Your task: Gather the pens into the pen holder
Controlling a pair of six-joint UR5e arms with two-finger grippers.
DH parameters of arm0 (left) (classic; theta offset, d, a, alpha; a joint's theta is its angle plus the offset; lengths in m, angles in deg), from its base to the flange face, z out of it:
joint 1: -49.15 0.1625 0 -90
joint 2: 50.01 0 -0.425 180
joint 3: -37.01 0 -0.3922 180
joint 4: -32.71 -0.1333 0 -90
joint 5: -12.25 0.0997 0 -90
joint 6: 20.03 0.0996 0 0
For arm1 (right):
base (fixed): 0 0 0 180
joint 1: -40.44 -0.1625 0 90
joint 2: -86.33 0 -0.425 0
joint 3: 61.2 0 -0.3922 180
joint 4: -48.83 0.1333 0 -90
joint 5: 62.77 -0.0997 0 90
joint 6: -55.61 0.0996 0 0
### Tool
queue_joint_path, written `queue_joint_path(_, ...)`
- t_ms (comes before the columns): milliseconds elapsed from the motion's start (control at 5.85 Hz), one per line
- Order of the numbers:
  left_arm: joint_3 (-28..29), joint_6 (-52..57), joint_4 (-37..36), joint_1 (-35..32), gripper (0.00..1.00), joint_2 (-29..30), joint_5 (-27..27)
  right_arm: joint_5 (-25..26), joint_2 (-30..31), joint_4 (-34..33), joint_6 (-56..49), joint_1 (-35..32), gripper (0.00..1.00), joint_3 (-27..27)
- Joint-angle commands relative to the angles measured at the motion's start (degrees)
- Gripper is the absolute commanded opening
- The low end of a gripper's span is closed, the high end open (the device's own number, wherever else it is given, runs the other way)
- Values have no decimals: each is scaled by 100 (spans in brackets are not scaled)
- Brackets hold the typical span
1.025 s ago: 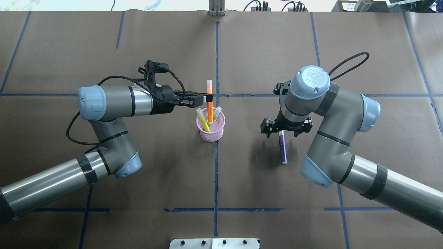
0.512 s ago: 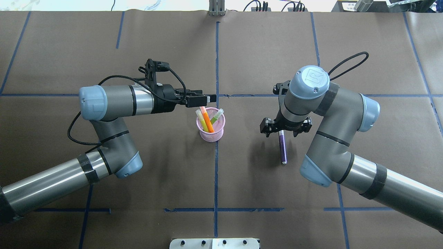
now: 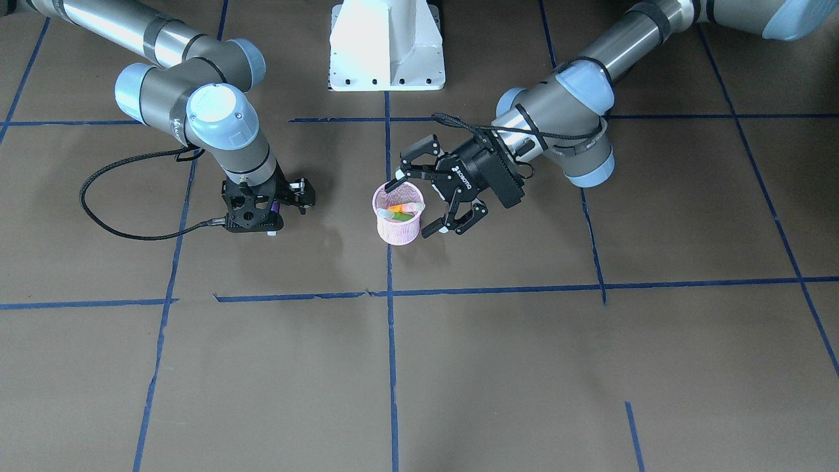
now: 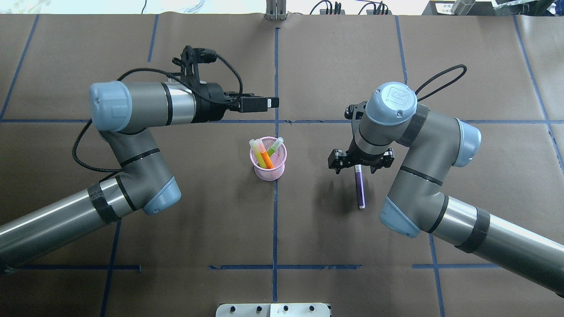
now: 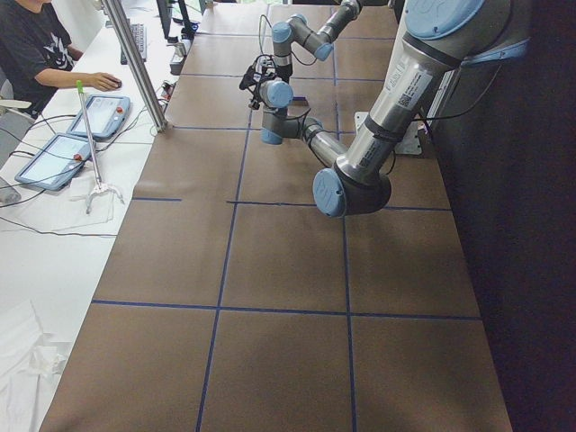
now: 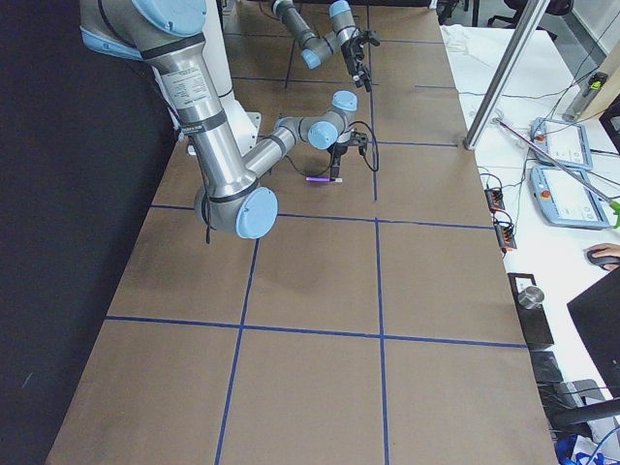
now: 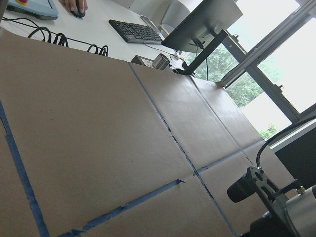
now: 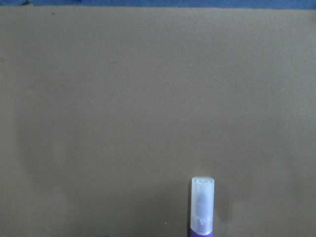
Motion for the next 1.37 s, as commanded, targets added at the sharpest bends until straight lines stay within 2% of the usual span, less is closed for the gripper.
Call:
queue_joint_path(0, -1312, 0, -2535, -291, 100, 7, -385, 0, -1, 0, 0, -6, 100, 29)
queue_joint_path(171, -1613, 17, -3755, -606, 100, 7, -1031, 0, 8, -9, 0, -6, 100, 29)
queue_joint_path(342, -1668, 95, -4707, -1227, 100, -19, -2099, 0, 17, -9, 0, -6, 100, 29)
queue_joint_path(512, -1660, 679, -5526, -1781, 100, -89, -2632, -9, 25, -9, 0, -6, 100, 29)
queue_joint_path(683, -1643, 2112, -6456, -2256, 100, -368, -2863, 0, 43, -9, 0, -15, 100, 29)
queue_joint_path(854, -1521, 3597, -7327, -2740, 100, -423, -2857, -9, 60, 0, 0, -15, 100, 29)
queue_joint_path(1025, -1189, 4673, -7849, -3249, 100, -406, -2857, -17, 95, 0, 0, -15, 100, 38)
queue_joint_path(1196, -846, 5032, -7880, -3576, 100, -414, -2874, -17, 96, 9, 0, 20, 100, 108)
